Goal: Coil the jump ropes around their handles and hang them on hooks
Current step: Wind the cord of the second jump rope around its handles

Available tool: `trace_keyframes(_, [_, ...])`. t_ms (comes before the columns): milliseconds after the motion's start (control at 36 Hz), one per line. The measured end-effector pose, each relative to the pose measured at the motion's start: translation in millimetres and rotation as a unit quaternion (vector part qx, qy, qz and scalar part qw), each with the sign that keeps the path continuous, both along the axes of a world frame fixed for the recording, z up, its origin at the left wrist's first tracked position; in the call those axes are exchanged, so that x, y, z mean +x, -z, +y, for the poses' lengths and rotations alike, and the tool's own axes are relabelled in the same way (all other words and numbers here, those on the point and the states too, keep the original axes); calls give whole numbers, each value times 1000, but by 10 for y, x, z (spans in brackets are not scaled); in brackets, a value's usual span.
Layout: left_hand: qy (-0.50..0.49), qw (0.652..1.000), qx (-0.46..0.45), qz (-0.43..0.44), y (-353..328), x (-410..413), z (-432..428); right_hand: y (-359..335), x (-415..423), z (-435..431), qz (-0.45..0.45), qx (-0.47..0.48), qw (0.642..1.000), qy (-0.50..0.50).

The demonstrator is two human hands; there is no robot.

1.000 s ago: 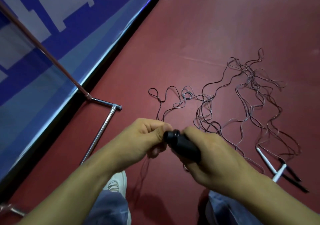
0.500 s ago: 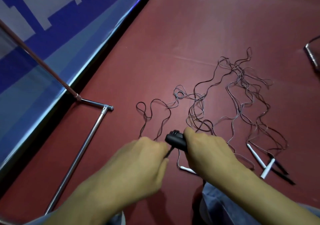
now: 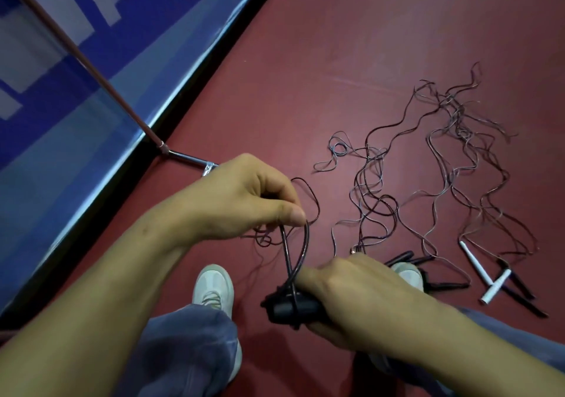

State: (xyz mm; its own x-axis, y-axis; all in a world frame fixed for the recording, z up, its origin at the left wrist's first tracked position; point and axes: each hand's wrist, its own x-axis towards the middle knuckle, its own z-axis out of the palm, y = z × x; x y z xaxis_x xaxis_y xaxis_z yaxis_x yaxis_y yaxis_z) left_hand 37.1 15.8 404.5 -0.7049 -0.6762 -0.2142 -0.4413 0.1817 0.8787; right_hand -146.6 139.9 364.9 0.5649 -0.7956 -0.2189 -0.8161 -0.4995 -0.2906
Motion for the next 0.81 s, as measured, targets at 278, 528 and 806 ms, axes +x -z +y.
trace_keyframes(278, [-61, 998, -14, -3, -105, 149, 25, 87, -103, -152, -97, 143, 955, 241])
trace_keyframes(528, [47, 953, -81, -288, 188, 130, 199, -85, -298, -351, -228, 145, 909, 316])
trace_keyframes(806, [55, 997, 61, -9, 102, -132, 244, -274, -304, -285, -344, 269, 876, 204])
